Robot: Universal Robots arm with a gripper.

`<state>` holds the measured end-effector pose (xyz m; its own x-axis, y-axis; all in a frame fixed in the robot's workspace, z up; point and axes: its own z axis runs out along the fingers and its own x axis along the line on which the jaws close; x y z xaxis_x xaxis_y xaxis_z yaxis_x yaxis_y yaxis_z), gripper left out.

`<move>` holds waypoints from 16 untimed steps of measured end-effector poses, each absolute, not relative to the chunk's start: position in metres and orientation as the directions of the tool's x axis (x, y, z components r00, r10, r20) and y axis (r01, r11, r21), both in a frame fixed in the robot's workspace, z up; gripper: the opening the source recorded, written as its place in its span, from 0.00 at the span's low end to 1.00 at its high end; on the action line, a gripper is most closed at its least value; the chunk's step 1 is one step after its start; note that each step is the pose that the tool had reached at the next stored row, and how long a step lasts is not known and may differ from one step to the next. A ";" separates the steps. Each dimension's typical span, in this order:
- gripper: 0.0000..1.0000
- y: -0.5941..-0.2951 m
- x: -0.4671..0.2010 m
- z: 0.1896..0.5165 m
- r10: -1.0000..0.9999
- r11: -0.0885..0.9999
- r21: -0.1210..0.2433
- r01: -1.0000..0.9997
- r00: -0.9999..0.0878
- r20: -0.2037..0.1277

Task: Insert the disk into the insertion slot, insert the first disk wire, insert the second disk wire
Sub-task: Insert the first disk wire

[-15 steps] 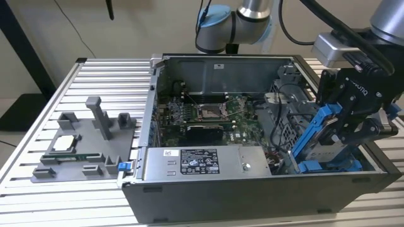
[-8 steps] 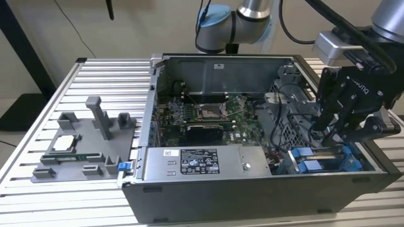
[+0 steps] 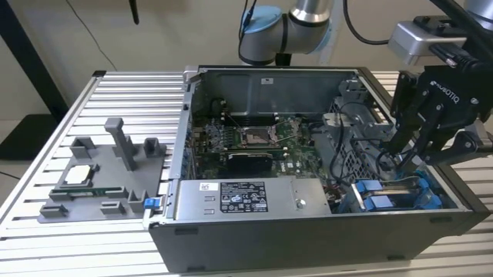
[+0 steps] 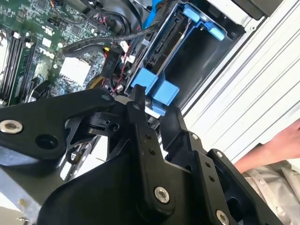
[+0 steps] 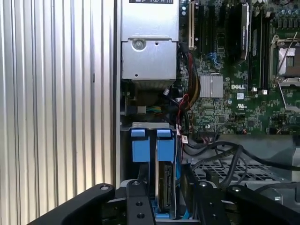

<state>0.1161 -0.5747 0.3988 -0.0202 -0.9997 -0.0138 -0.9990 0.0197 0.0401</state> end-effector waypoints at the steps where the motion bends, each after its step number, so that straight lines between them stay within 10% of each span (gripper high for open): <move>1: 1.00 -0.575 0.116 0.399 -1.000 0.020 0.040 -0.999 -0.020 -0.014; 16: 1.00 -0.565 0.116 0.400 -1.000 0.020 0.040 -0.999 -0.020 -0.013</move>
<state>0.1160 -0.5649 0.3995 -0.0202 -0.9997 -0.0133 -0.9990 0.0196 0.0401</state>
